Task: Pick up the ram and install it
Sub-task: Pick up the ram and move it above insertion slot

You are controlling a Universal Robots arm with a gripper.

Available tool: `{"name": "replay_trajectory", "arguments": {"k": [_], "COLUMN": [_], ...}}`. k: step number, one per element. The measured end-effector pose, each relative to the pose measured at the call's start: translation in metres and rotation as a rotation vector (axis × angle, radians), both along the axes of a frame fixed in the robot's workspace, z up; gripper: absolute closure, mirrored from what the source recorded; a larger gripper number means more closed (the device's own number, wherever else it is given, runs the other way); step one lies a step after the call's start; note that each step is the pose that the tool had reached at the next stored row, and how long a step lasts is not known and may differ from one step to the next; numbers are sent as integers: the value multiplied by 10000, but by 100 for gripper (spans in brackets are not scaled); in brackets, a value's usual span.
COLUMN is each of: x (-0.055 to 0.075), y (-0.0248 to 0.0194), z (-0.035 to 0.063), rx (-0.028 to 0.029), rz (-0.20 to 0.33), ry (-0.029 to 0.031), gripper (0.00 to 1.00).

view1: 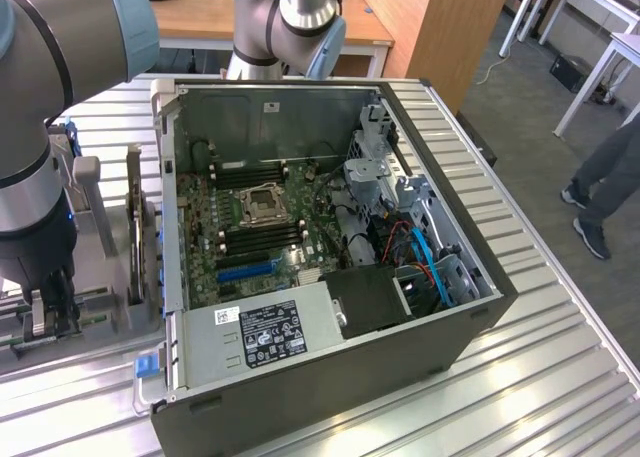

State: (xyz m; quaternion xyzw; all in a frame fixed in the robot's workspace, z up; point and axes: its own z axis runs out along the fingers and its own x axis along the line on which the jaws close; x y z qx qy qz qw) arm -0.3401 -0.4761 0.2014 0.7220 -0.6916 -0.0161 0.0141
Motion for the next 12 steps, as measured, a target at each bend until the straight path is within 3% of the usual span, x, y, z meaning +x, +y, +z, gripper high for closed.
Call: {"name": "replay_trajectory", "arguments": {"k": [12], "x": [0], "y": [-4], "z": [1], "rx": [-5], "rz": [0], "ry": [0], "gripper": [78]}}
